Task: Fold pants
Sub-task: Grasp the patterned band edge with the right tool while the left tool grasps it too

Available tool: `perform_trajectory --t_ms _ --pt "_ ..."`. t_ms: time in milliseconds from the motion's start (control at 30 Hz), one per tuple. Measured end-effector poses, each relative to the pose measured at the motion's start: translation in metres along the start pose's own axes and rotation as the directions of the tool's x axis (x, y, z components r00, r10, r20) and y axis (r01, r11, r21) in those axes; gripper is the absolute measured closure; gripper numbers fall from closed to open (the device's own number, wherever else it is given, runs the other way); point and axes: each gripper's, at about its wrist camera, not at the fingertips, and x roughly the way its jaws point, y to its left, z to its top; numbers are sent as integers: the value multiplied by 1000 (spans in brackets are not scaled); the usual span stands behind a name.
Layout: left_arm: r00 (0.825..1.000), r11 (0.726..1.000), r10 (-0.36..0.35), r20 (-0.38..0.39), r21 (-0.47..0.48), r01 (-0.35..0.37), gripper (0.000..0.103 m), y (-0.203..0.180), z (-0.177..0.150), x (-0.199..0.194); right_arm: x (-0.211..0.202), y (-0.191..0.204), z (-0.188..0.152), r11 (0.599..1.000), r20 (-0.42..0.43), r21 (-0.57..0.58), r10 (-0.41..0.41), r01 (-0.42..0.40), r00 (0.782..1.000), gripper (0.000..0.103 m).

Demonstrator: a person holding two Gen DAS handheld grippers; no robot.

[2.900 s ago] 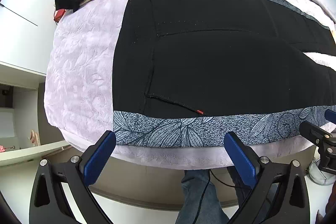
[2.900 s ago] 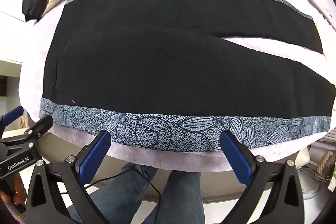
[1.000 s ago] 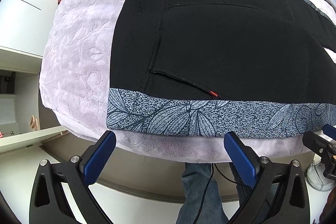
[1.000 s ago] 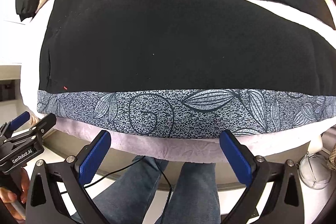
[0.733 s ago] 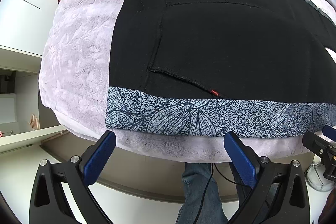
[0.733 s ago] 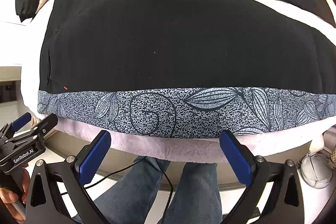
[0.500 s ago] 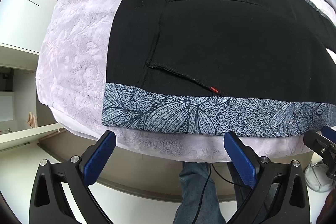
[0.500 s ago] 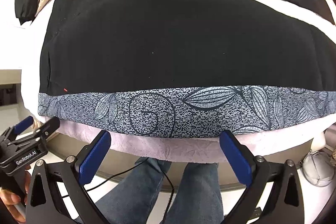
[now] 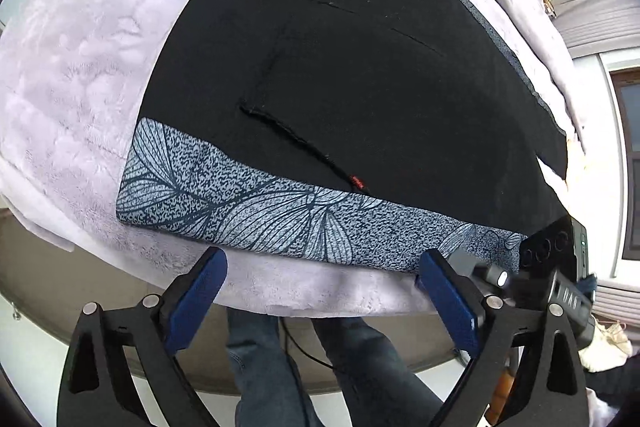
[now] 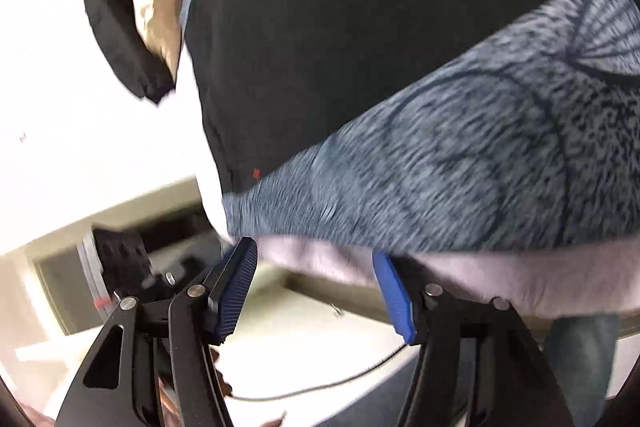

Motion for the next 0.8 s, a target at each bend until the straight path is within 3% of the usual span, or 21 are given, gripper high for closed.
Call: perform_trajectory --t_ms 33,67,100,167,300,367,433,467,533,600,700,733,767,800 --pt "1000 1000 -7 0 -1 7 5 -2 -1 1 -1 0 5 1000 15 17 23 -23 1000 40" --pt "1000 1000 -17 -4 -2 17 5 -3 -2 2 0 -5 11 998 32 36 45 -46 998 49" --pt "999 999 -39 -13 -8 39 6 -5 -3 5 -3 -3 15 997 47 51 62 -65 997 65" --pt "996 996 -88 -29 -24 87 6 -9 -1 9 -10 9 17 994 69 34 102 -104 992 76" --pt "971 967 -240 -7 -94 238 6 -19 6 9 -33 42 21 988 83 -61 144 -139 986 76" --pt "966 956 -256 43 -139 260 6 -15 23 4 -37 52 22 988 71 -88 131 -125 989 76" --pt "972 953 -219 81 -198 231 6 -2 37 4 -37 49 22 990 57 -97 105 -99 993 76" --pt "975 952 -207 86 -211 221 10 2 39 4 -31 44 21 992 49 -96 85 -80 995 76" --pt "984 960 -168 56 -217 176 52 8 43 14 -32 35 21 995 38 -91 55 -52 998 73" --pt "994 977 -113 11 -184 113 78 14 48 20 -36 19 21 997 69 -60 42 -38 997 73" --pt "993 980 -114 22 -161 116 80 17 47 18 -62 -14 17 994 164 47 86 -95 983 77" --pt "994 983 -104 25 -151 106 80 14 47 16 -71 -25 15 986 205 92 117 -138 972 82" --pt "995 986 -94 27 -139 96 80 12 47 12 -78 -32 13 980 234 119 131 -162 963 100" --pt "997 990 -76 35 -115 79 80 5 48 4 -87 -32 13 977 263 133 126 -166 957 99"
